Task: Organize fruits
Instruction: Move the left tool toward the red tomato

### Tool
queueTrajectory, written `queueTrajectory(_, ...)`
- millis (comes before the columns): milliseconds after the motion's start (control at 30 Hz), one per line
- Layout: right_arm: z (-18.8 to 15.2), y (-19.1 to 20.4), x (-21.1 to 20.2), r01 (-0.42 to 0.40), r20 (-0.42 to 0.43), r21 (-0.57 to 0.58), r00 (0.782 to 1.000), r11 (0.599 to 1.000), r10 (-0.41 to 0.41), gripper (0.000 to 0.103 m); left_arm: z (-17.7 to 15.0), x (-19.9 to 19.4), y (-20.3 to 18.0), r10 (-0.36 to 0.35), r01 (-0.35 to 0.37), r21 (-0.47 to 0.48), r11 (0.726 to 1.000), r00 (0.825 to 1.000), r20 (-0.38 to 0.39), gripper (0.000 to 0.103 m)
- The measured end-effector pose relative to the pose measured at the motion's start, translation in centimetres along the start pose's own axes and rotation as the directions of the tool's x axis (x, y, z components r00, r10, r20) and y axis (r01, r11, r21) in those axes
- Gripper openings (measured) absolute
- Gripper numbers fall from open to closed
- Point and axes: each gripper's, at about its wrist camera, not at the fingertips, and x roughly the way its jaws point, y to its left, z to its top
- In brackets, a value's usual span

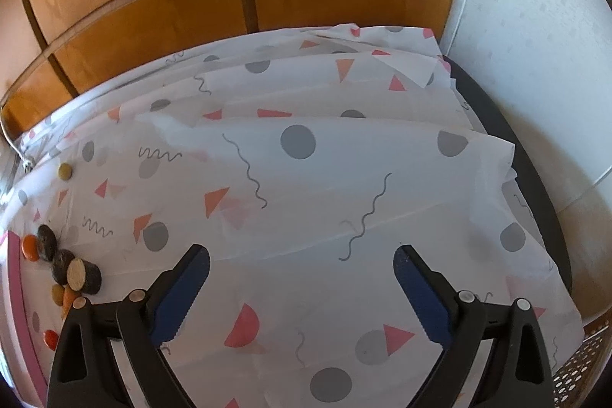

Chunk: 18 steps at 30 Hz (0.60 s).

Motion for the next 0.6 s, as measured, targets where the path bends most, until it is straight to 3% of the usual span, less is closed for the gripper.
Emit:
queueTrajectory(300,0.4,-0.9,-0.5,-0.041,0.021,0.051,0.999,0.998,0.040,0.098,0.0,3.3,-2.9,-0.022,0.034,0.117,0.993,0.994,-0.105,0.101)
queueTrajectory(567,0.7,-2.4,-1.0,-0.044,0.046,0.117,0.998,0.992,0.039,0.097,-0.4,5.2,-4.6,-0.033,0.066,0.194,0.979,0.986,-0.166,0.086)
queueTrajectory(600,0.7,-2.9,-1.1,-0.038,0.047,0.141,0.998,0.989,0.032,0.097,-0.4,5.5,-4.8,-0.037,0.072,0.202,0.977,0.984,-0.175,0.080)
